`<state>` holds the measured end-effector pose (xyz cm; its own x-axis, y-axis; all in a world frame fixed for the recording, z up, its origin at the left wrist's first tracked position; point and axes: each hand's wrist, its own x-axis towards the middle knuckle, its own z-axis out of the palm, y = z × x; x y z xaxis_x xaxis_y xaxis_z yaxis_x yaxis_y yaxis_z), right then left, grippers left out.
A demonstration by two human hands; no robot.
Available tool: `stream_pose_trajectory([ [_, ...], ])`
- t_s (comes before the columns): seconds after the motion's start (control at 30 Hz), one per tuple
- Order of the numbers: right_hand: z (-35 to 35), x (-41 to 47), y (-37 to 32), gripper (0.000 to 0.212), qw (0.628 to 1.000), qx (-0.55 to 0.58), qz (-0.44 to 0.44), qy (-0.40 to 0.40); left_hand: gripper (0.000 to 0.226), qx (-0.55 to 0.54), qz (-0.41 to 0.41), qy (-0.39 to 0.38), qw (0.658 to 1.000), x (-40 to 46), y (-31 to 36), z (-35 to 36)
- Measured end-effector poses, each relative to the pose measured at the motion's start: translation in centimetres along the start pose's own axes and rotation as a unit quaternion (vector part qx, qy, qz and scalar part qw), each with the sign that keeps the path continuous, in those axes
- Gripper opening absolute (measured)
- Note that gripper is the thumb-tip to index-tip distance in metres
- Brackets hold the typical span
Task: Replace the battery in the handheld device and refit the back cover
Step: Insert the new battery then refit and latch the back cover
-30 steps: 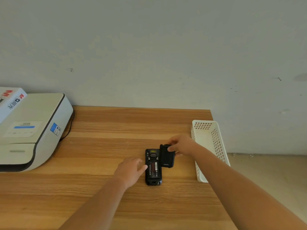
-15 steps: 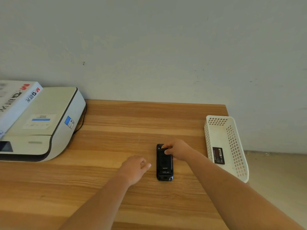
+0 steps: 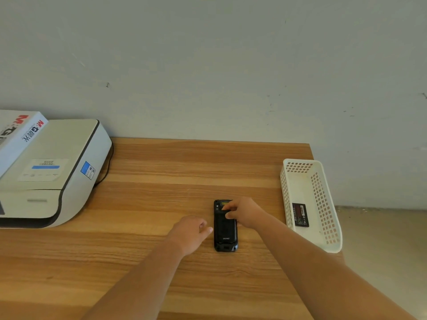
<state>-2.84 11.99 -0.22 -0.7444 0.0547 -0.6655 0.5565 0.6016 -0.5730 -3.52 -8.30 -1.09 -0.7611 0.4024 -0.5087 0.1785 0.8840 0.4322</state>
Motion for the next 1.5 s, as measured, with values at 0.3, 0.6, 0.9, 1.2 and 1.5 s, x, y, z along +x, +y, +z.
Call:
stream_pose_trajectory([
  [0.3,0.2,-0.4,0.4,0.034,0.999,-0.030,-0.025,0.016,0.034,0.004,0.002,-0.011,1.000,0.2,0.7,0.4],
  [0.6,0.5,-0.8,0.6,0.036,0.997,-0.069,-0.039,0.025,0.032,0.008,0.004,-0.014,1.000,0.3,1.1,0.8],
  [0.9,1.0,-0.7,0.8,0.038,0.992,-0.115,-0.048,0.028,0.030,0.016,0.005,-0.012,1.000,0.5,1.6,1.3],
  [1.2,2.1,-0.9,1.8,0.037,0.989,-0.116,-0.075,0.057,0.028,0.019,0.004,-0.016,1.000,0.6,2.0,1.7],
  [1.5,2.6,-0.9,2.1,0.040,0.986,-0.130,-0.082,0.068,0.032,0.031,0.008,-0.016,0.999,0.5,1.8,2.1],
])
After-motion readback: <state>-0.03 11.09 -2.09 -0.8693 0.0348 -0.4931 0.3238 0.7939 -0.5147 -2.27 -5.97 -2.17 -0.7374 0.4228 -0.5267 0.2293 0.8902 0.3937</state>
